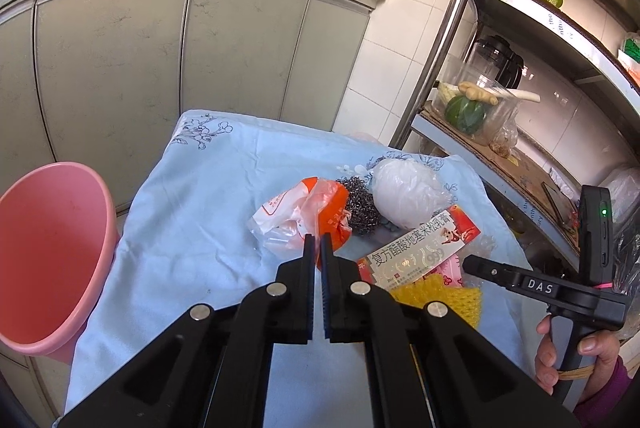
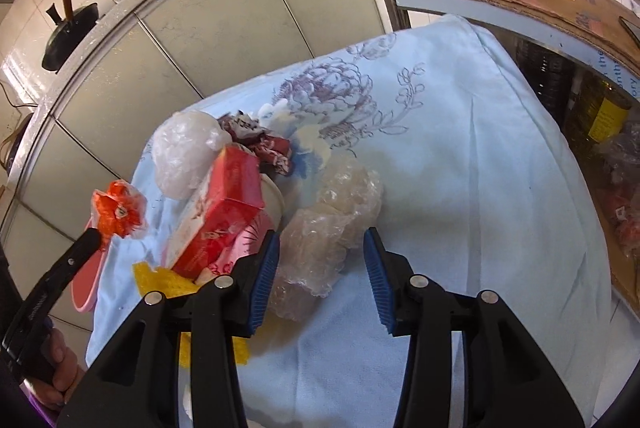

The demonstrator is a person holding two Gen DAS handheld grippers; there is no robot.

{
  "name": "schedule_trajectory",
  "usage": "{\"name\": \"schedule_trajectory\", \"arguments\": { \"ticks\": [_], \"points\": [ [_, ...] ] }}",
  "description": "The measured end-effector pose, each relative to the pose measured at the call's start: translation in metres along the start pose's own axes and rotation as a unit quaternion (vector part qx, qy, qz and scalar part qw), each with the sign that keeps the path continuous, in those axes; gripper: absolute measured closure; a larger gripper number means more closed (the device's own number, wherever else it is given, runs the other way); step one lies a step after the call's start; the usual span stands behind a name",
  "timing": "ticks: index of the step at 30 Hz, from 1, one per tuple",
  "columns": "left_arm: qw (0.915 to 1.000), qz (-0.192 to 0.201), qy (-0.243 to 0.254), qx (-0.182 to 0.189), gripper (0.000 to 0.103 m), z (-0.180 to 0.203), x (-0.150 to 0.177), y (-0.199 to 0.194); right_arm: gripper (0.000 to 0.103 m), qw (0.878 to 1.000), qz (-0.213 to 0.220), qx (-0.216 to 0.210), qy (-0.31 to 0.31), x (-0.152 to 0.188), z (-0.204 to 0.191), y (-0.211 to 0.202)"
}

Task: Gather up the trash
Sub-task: 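Grasp the orange-and-white bag with the left gripper while the right grasps clear bubble plastic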

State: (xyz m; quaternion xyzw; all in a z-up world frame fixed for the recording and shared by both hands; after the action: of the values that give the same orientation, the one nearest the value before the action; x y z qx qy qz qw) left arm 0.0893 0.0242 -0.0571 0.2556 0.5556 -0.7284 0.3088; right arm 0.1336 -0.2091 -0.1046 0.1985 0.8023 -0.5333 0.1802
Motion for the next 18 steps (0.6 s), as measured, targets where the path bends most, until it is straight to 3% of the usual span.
{"name": "schedule_trajectory", "arguments": {
  "ticks": [5, 8, 14, 18],
  "points": [
    [1.0000, 0.001, 0.002, 0.001, 0.101, 0.001, 0.001, -0.004, 0.059, 1.000, -0.001, 0.013, -0.009, 0.003, 0.001, 0.002],
    [1.0000, 0.004, 0.002, 0.000, 0.101, 0.002, 0.002, -0.008, 0.053, 1.000, -0.003, 0.010, 0.010, 0.005, 0.005, 0.004],
    [1.0000, 0.008, 0.001, -0.003, 0.101, 0.002, 0.002, -0.016, 0.053, 1.000, -0.005, -0.002, 0.000, 0.008, 0.001, 0.007],
    [0.9999, 0.013, -0.002, -0.006, 0.101, 0.001, 0.002, -0.021, 0.071, 1.000, 0.003, -0.007, -0.027, 0.010, -0.006, 0.003]
  ]
}}
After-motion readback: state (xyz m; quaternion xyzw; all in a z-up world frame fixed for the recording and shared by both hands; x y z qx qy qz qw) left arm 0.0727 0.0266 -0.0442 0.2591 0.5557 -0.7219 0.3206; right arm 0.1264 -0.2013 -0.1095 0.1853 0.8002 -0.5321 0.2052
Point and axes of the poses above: each gripper's, at about its wrist camera, not at the fingertips, and y roughly the way its jaws point, z to its right, x to its underside, the point moved 7 cm from there along y, roughly the way its jaws point, and after that the axes turned 3 degrees about -z, right-handed, at the moved point
